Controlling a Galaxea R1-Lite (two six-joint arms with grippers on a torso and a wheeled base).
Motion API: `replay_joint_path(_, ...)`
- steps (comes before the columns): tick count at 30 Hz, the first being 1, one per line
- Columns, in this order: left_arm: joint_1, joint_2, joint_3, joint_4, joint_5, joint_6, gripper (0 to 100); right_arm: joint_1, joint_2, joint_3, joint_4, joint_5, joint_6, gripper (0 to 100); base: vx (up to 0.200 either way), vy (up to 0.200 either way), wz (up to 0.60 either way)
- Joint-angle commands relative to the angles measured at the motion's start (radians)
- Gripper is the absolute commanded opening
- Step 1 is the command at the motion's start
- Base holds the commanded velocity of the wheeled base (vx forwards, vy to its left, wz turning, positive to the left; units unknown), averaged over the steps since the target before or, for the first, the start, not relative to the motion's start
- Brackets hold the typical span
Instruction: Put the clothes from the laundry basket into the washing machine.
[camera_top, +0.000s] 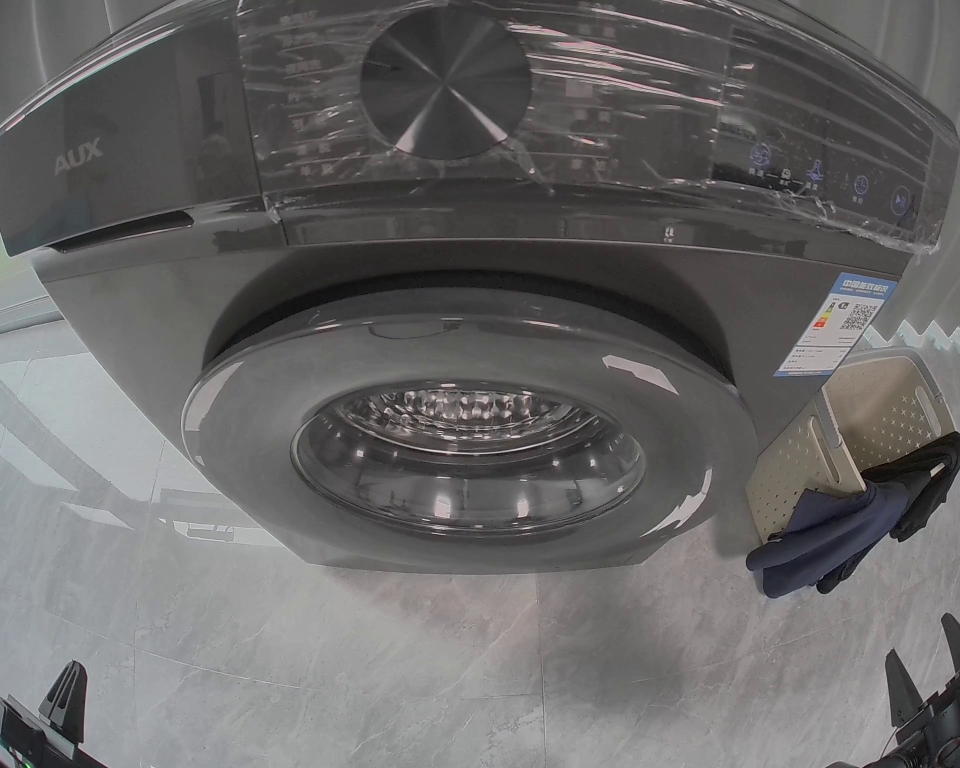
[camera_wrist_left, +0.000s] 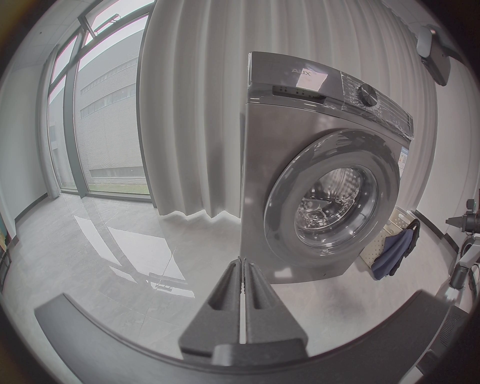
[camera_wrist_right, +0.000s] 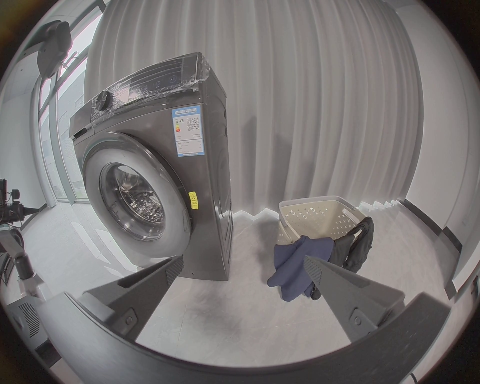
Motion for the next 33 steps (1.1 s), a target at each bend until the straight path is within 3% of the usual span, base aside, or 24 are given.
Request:
replay_joint_path(1,0.000,-0.012,0.016,0.000,0.000,0.000,0,0.000,-0.012,0.018,0.000,0.000,0.000,100,0.000,0.000,0.00)
replay_joint_path(11,0.000,-0.012,0.016,0.000,0.000,0.000,0,0.000,-0.012,0.018,0.000,0.002,0.001,100,0.180,0.000,0.00)
replay_joint_path(16,0.000,-0.012,0.016,0.000,0.000,0.000,0,-0.002,-0.013,0.016,-0.008,0.006,0.004,100,0.000,0.000,0.00)
replay_joint_path(18,0.000,-0.012,0.016,0.000,0.000,0.000,0,0.000,-0.016,-0.062,-0.049,0.022,0.009,100,0.000,0.000,0.00)
replay_joint_path(20,0.000,-0.012,0.016,0.000,0.000,0.000,0,0.011,0.025,-0.203,-0.055,0.052,0.050,100,0.000,0.000,0.00)
replay_joint_path(22,0.000,-0.012,0.016,-0.002,0.000,0.000,0,0.015,0.125,-0.252,-0.054,0.072,0.080,100,0.000,0.000,0.00)
replay_joint_path(24,0.000,-0.010,0.016,0.000,0.000,0.000,0,0.023,0.200,-0.214,-0.035,0.097,0.084,100,0.000,0.000,0.00)
replay_joint_path(27,0.000,-0.012,0.016,0.000,0.000,0.000,0,0.046,0.343,-0.145,-0.045,0.167,0.077,100,0.000,0.000,0.00)
replay_joint_path(31,-0.001,-0.012,0.016,0.000,0.000,0.000,0,0.092,0.531,-0.145,-0.091,0.227,0.032,100,0.000,0.000,0.00)
replay_joint_path(33,0.000,-0.012,0.016,0.000,0.000,0.000,0,0.127,0.610,-0.148,-0.138,0.235,0.020,100,0.000,0.000,0.00)
